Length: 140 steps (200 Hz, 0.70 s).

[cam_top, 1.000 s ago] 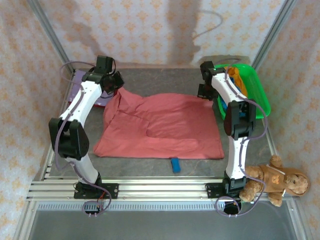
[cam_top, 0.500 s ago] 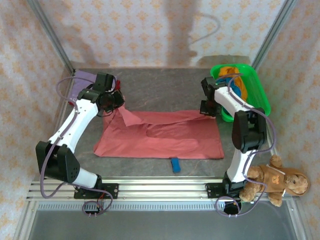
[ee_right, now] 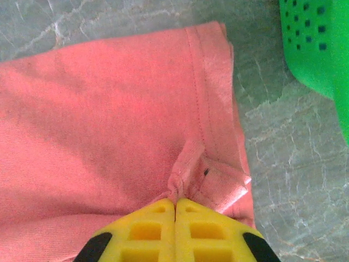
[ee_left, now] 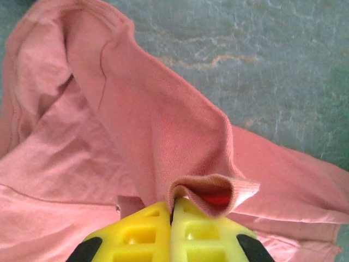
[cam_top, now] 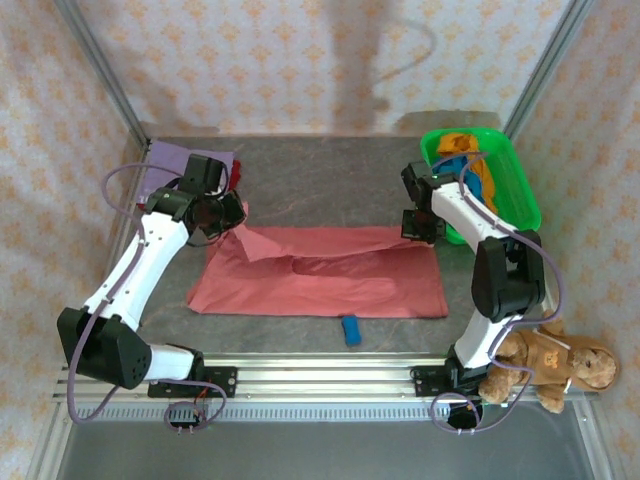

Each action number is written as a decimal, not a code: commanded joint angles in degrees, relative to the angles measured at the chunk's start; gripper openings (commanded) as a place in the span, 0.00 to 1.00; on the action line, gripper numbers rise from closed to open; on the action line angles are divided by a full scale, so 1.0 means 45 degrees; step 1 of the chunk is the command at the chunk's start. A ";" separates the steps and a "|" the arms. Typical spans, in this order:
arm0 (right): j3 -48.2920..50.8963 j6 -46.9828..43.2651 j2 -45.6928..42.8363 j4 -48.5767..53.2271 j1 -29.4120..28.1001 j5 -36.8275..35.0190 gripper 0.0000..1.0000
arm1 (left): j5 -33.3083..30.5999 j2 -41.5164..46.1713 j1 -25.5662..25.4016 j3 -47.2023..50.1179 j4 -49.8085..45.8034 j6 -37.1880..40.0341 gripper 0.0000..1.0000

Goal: Fold and stack the t-shirts

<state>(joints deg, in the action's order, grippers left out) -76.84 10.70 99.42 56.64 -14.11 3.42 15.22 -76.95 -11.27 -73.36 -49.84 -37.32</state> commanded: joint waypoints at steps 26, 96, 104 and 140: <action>0.1107 0.0398 -0.0818 0.0770 -0.0086 -0.0098 0.00 | -0.0153 0.0935 -0.0264 0.0892 -0.0824 -0.0391 0.00; 0.1827 0.0888 -0.0815 0.1479 -0.0339 0.0675 0.41 | 0.0045 0.1883 -0.0370 0.2451 -0.0906 -0.0795 0.00; 0.1794 0.0985 -0.1150 0.1503 -0.0460 0.0841 0.43 | 0.0062 0.2040 -0.0402 0.2748 -0.0853 -0.0860 0.00; 0.1428 0.1515 -0.2057 0.1239 -0.0634 0.1768 0.45 | 0.0250 0.2842 -0.0422 0.4125 -0.0669 -0.1192 0.00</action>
<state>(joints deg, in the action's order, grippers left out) -69.21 14.94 93.71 61.12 -16.62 8.49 15.90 -66.96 -12.73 -58.00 -52.01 -40.71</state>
